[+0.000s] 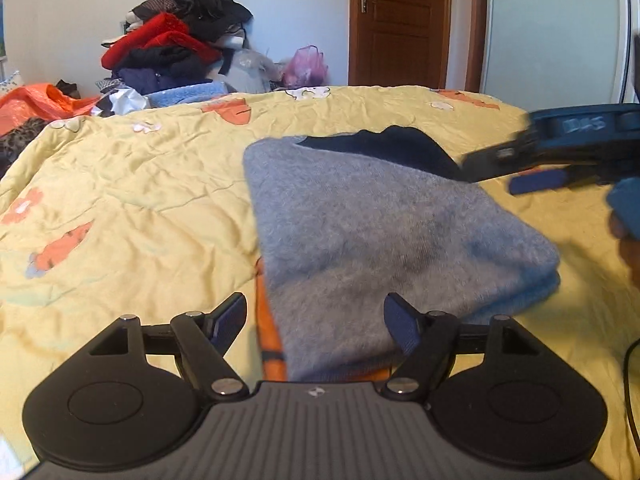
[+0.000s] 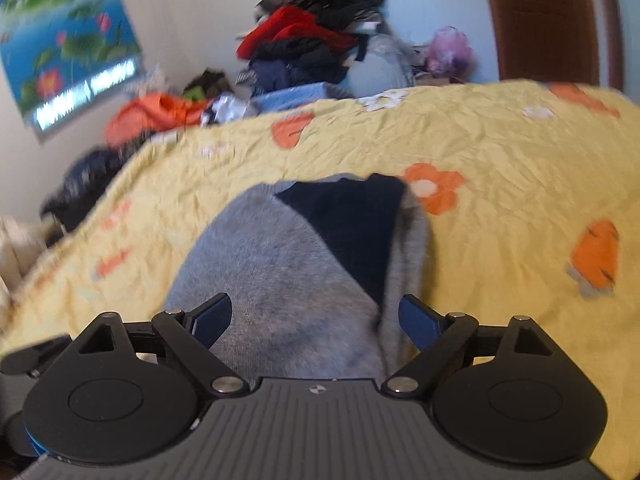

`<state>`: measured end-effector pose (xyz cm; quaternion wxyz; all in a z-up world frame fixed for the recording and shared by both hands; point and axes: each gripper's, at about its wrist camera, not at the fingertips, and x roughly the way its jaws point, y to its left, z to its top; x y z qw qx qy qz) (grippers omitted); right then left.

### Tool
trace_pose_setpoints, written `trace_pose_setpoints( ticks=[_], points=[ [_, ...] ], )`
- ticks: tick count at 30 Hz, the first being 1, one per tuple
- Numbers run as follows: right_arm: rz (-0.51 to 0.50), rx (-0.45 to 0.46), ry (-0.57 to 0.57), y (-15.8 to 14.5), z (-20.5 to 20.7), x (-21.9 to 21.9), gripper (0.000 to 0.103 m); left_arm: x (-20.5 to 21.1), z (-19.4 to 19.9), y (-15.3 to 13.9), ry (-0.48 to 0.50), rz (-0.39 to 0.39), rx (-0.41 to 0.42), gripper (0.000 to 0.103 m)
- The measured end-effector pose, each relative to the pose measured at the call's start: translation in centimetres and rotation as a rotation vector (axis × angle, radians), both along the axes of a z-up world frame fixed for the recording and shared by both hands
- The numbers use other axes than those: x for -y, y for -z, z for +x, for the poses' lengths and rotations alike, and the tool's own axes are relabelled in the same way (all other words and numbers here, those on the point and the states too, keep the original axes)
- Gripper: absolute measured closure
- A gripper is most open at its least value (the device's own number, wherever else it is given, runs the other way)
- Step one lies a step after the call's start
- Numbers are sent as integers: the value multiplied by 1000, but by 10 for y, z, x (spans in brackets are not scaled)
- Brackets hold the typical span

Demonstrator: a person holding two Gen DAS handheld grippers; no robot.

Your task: Fold small clothes

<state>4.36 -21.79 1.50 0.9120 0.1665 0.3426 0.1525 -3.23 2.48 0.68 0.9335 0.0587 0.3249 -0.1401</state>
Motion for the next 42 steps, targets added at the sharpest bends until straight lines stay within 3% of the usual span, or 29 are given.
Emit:
trace_pose_setpoints(
  ticks=[1, 3, 5, 9, 11, 13, 15, 17, 19, 23, 26, 29, 31, 32, 33, 36, 37, 38, 39, 40, 42],
  points=[
    [51, -32, 13, 4, -4, 12, 19, -1, -4, 2, -3, 6, -3, 28],
    [112, -87, 16, 13, -11, 26, 37, 0, -9, 8, 2, 25, 2, 28],
    [102, -114, -3, 18, -16, 26, 47, 2, -10, 12, 8, 27, 2, 28],
    [13, -138, -36, 27, -19, 8, 47, 5, -17, 1, 83, -24, 17, 27],
    [9, -145, -53, 31, -18, 4, 49, 9, -18, 2, 98, 14, 20, 27],
    [6, -142, -61, 32, -17, 3, 60, 11, -14, 9, 85, 52, 7, 27],
    [2, -142, -71, 32, -17, 3, 69, 7, -9, 12, 47, 55, 1, 38],
    [-10, -138, -85, 31, -16, 3, 75, 0, -5, 11, 33, 13, -11, 65],
    [-16, -141, -103, 31, -14, 4, 80, 0, -5, 10, 16, 25, 11, 87],
    [44, -122, -142, 15, -22, 10, 85, -12, -10, 4, -6, -1, 20, 94],
    [-20, -144, -152, 23, -24, 9, 86, -17, -12, 11, -9, 15, -4, 94],
    [-13, -156, -133, 33, -23, 11, 82, -14, -17, 9, -10, 23, 4, 92],
    [40, -179, -135, 27, -22, 17, 63, -15, -24, 1, 18, 18, 4, 91],
    [58, -153, -142, 22, -22, 21, 42, -17, -27, -5, 40, -3, 2, 91],
    [62, -105, -130, 15, -22, 26, 29, -21, -32, -11, 64, -31, 11, 91],
    [50, -41, -61, -2, 3, 37, 28, -21, -33, -28, 125, -118, 40, 85],
    [59, -28, -38, -5, 18, 39, 28, -18, -28, -32, 133, -140, 48, 72],
    [67, -20, -24, -7, 35, 40, 30, -13, -21, -32, 125, -147, 59, 51],
    [73, -24, -16, -8, 54, 37, 31, -7, -14, -30, 106, -146, 75, 41],
    [68, -30, -14, -8, 73, 33, 32, -1, -5, -26, 85, -141, 90, 34],
    [-1, -47, -8, -7, 109, 18, 34, 9, 15, -17, 66, -132, 67, 34]
  ],
)
